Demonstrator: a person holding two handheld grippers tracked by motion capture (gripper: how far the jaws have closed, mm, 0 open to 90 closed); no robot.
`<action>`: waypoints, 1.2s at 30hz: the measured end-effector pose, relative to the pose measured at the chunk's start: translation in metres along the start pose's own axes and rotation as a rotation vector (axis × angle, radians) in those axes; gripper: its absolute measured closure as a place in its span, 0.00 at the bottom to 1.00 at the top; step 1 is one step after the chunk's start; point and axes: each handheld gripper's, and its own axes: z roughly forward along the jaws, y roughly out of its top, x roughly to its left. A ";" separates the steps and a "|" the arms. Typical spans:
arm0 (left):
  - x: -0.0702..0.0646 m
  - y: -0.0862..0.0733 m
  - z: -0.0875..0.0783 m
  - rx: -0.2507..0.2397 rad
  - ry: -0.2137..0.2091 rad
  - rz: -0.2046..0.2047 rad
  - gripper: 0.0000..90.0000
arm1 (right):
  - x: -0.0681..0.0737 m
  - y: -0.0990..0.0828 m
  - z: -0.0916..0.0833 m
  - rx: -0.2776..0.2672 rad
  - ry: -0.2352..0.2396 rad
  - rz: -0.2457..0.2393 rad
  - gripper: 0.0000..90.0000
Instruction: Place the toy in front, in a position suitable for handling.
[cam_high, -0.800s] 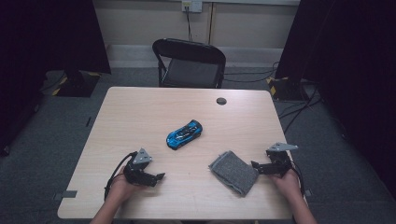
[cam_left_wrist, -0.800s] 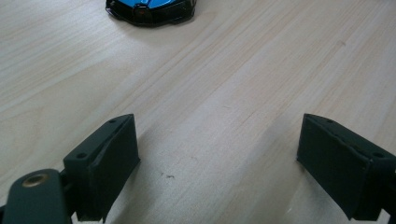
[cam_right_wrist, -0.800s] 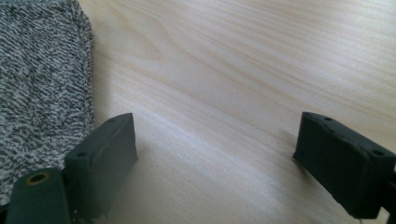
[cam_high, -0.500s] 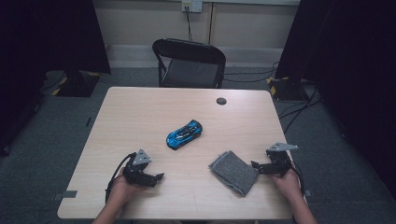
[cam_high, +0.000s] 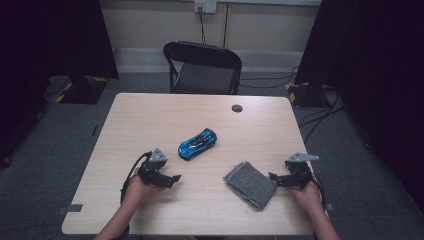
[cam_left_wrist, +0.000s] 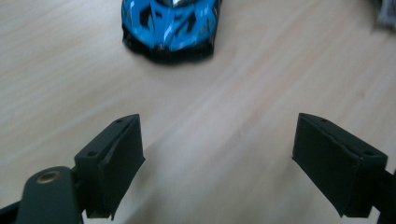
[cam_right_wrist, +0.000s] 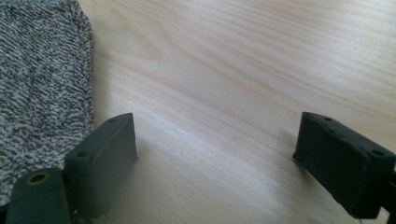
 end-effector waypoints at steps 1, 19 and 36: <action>0.000 0.004 0.003 -0.003 -0.004 -0.005 0.18 | 0.000 0.000 0.000 0.000 0.000 0.000 0.13; 0.023 0.066 0.065 0.002 0.054 0.058 0.19 | 0.000 0.000 0.000 0.000 -0.001 0.000 0.13; 0.023 0.083 0.095 0.021 -0.014 0.127 0.21 | 0.000 0.000 0.000 0.000 -0.002 0.001 0.13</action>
